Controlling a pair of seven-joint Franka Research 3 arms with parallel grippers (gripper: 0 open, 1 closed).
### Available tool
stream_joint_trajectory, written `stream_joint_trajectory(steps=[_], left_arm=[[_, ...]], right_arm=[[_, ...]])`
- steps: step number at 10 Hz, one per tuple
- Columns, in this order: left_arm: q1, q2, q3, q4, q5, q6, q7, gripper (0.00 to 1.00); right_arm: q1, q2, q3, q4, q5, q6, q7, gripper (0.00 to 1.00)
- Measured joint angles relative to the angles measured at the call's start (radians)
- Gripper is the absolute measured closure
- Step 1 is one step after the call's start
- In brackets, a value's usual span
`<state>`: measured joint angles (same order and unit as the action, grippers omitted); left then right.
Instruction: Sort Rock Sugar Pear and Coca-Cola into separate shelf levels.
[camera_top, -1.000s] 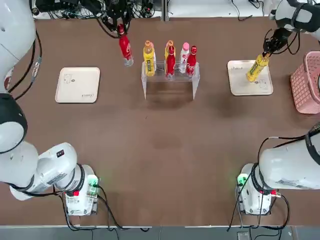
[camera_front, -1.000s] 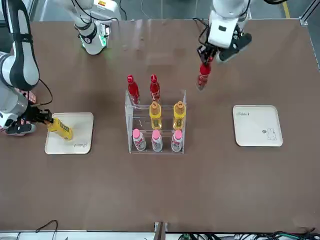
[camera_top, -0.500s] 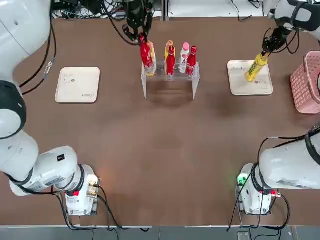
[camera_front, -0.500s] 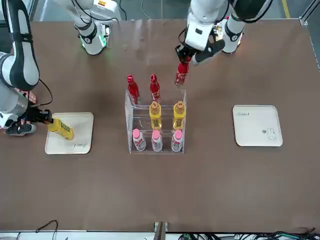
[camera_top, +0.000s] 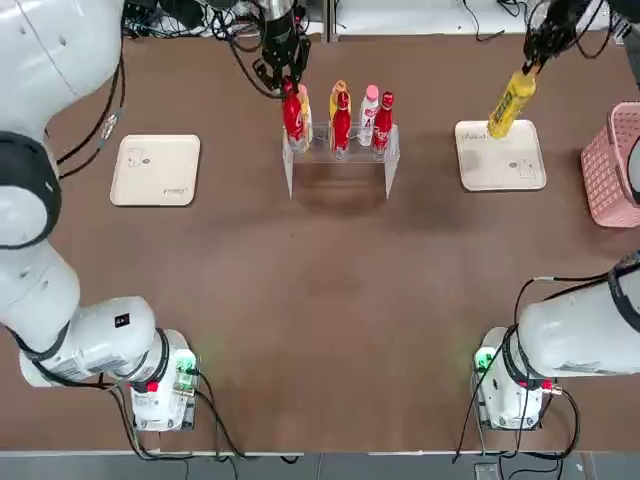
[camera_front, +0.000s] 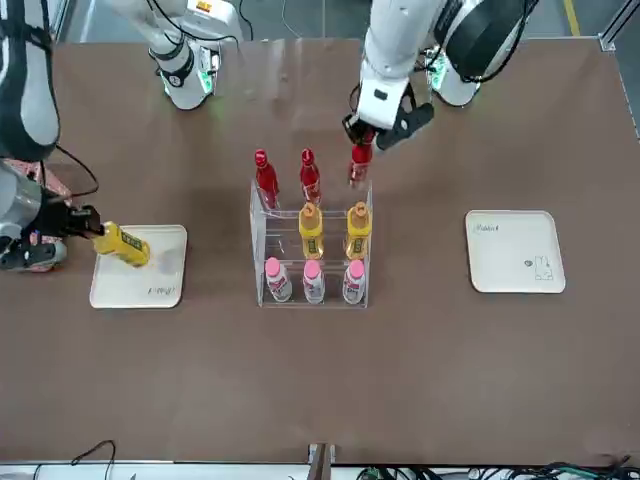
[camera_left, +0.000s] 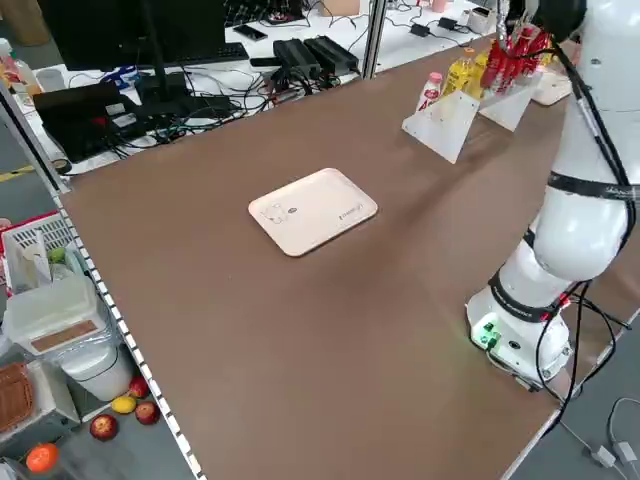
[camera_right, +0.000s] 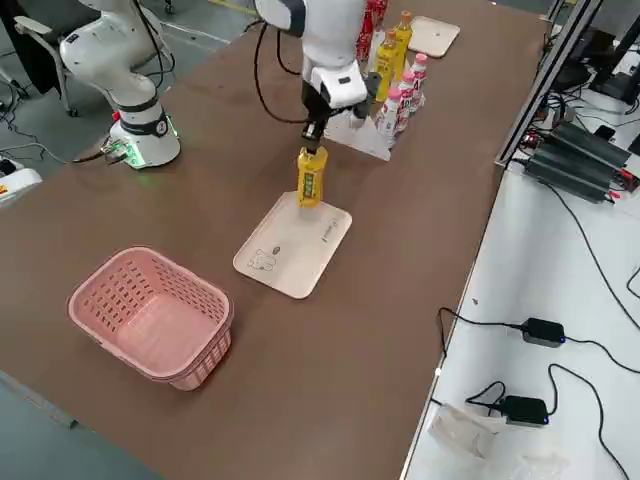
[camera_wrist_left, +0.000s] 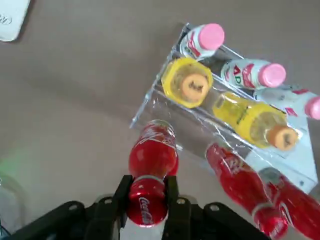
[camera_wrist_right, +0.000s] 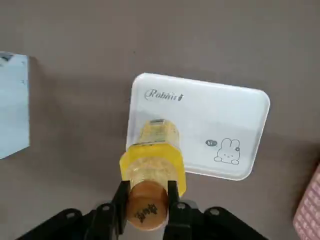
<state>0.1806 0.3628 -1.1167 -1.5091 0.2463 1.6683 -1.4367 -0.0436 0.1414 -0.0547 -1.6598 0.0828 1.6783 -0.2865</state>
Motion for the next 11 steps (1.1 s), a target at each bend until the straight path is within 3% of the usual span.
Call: stream_joint_trajectory(steps=[2, 4, 11], left_arm=[[-0.196, 0.086, 0.129, 0.046, 0.08, 0.011, -0.083, 0.67], [-0.292, 0.089, 0.209, 0.091, 0.084, -0.004, -0.099, 0.67], [-0.251, 0.09, 0.217, 0.098, 0.083, -0.004, -0.095, 0.67]], right_arm=[[0.074, -0.006, 0.004, 0.162, 0.005, -0.12, 0.067, 0.66], [0.185, -0.004, 0.008, 0.269, 0.011, -0.173, 0.191, 0.66], [0.428, 0.147, 0.061, 0.48, 0.023, -0.157, 0.547, 0.66]])
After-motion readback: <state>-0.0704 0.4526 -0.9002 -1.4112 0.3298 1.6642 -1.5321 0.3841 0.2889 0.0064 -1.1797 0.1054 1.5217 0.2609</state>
